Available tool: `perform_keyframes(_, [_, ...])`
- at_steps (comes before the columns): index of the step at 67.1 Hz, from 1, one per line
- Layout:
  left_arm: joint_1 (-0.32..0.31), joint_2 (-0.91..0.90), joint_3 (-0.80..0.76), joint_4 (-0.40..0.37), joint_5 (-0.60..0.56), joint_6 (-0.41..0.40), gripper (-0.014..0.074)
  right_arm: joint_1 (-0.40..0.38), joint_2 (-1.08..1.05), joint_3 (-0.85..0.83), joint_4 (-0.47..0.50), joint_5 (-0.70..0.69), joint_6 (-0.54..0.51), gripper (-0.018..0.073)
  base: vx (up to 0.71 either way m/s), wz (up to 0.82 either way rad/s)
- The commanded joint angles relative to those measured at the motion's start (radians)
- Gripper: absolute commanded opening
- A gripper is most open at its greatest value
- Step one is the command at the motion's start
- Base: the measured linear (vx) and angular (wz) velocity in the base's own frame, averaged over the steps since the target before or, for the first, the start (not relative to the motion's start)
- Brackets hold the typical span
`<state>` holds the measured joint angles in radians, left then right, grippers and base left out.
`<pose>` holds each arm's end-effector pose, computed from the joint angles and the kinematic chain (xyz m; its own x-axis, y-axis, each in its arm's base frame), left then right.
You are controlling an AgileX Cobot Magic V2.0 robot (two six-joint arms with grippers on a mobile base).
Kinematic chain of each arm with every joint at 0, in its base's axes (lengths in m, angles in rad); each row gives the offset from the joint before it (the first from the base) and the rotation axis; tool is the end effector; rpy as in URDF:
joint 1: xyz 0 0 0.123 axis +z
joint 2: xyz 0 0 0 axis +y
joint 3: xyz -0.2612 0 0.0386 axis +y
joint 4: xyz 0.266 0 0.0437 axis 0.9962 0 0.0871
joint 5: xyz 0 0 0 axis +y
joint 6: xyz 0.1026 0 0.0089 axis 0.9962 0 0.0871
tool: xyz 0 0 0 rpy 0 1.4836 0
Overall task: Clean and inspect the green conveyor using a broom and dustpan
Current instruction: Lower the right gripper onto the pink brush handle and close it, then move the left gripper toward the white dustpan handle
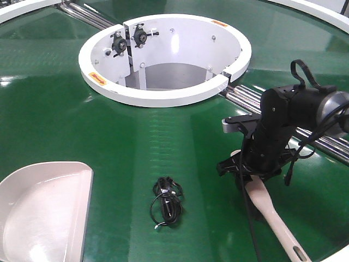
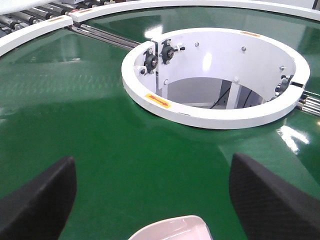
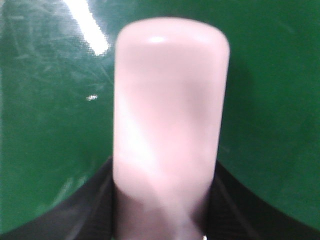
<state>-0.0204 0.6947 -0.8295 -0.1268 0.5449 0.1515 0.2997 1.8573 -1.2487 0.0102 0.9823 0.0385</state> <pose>0.1791 -0.0104 0.3666 -0.3100 0.0491 -0.9495 0.0960 0.9952 0.0202 0.3446 0.1074 0.1437 -0.9654 -0.2521 -0.0666 -0.2534 0.9673 0.0114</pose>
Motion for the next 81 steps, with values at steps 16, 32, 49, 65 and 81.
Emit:
perform_keyframes(16, [-0.005, -0.005, -0.035, -0.014, -0.045, -0.003, 0.0573, -0.005, -0.13, -0.113, 0.001, 0.104, -0.005, -0.0009, 0.0, 0.0])
perform_keyframes(32, [-0.005, -0.005, -0.035, -0.014, -0.03, -0.003, 0.0573, -0.005, -0.198, -0.124, 0.001, 0.201, 0.011, -0.0008, 0.0, 0.0])
perform_keyframes(49, [-0.005, -0.005, -0.035, -0.014, -0.015, -0.003, 0.0573, -0.005, -0.203, -0.124, 0.021, 0.256, 0.01, -0.0008, 0.0, 0.0])
perform_keyframes(65, [-0.005, -0.005, -0.035, 0.003, 0.008, 0.11, 0.0573, -0.005, -0.203, -0.124, 0.014, 0.247, 0.01, -0.0008, 0.0, 0.0])
perform_keyframes(81, [-0.005, -0.005, -0.035, 0.141, 0.08, 0.719, 0.0573, -0.005, -0.203, -0.124, 0.014, 0.247, 0.01, -0.0008, 0.0, 0.0])
